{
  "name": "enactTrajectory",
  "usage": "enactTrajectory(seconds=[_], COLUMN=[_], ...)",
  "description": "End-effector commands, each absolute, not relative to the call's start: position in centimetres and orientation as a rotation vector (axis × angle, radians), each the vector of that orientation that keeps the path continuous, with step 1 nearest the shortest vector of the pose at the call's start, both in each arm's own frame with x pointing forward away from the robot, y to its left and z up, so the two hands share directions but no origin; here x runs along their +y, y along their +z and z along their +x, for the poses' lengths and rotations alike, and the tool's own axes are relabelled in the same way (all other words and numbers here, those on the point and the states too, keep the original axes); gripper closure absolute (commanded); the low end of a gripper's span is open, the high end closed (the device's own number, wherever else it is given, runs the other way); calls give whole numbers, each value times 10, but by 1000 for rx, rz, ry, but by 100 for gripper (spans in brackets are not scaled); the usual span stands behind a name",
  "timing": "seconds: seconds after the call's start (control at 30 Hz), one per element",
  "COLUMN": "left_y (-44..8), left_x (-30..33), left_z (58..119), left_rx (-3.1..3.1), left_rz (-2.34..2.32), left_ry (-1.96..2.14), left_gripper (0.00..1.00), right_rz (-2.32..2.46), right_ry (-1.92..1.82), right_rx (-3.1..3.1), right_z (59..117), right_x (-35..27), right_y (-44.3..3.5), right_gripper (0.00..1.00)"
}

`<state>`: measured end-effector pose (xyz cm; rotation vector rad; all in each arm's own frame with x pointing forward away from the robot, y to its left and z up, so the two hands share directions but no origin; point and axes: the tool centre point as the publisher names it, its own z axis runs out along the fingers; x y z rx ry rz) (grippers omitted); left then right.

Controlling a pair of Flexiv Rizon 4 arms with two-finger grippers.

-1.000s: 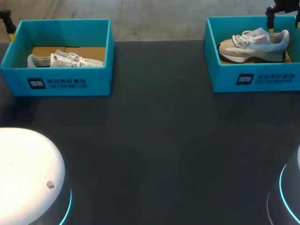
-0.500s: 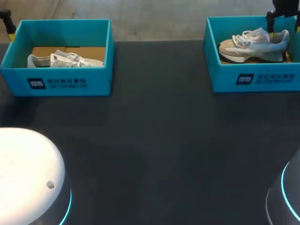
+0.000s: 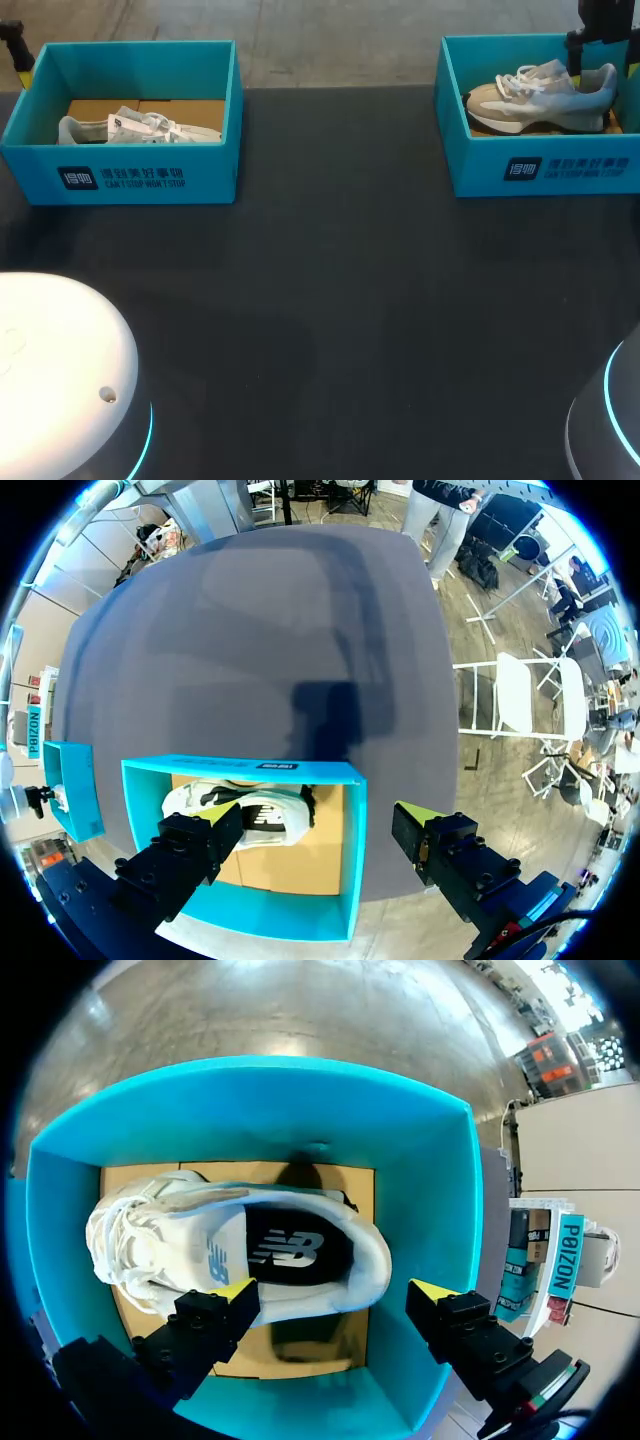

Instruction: Take the shoe out of the shoebox, open the shoe tongue, remove and reinsert the insole, then place the shoe into the shoebox

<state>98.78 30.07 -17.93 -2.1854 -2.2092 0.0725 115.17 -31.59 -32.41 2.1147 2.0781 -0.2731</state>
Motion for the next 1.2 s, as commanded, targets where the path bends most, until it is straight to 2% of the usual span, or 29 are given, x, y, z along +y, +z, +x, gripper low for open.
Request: enactTrajectory(seconds=[0.03,0.07,0.17,0.2,0.27,0.4,0.5,0.57,0.7,0.93,1.2], left_y=[-179,-179,-179,-179,-179,-179,-179,-179,-179,-179,-179], left_x=[301,301,301,301,301,301,301,301,301,301,301], left_z=[988,988,988,988,988,988,988,988,988,988,988], left_rx=[-2207,-2207,-2207,-2207,-2207,-2207,-2207,-2207,-2207,-2207,-2207], left_rz=[-2186,-2186,-2186,-2186,-2186,-2186,-2186,-2186,-2186,-2186,-2186], left_ry=[71,71,71,71,71,71,71,71,71,71,71], left_gripper=[0,0,0,0,0,0,0,0,0,0,0], right_rz=[2140,2144,2162,2164,2168,2182,2191,2199,2219,2242,2247], right_ry=[-297,-296,-288,-288,-287,-284,-287,-290,-289,-278,-285], right_rx=[2094,2094,2097,2097,2098,2098,2099,2101,2114,2129,2150], right_z=[1165,1166,1167,1167,1168,1169,1169,1170,1171,1168,1166], right_x=[-320,-321,-323,-323,-325,-329,-331,-333,-334,-331,-327], right_y=[-332,-333,-336,-336,-337,-340,-342,-345,-351,-358,-365], right_gripper=[12,15,33,35,34,20,18,18,26,22,23])
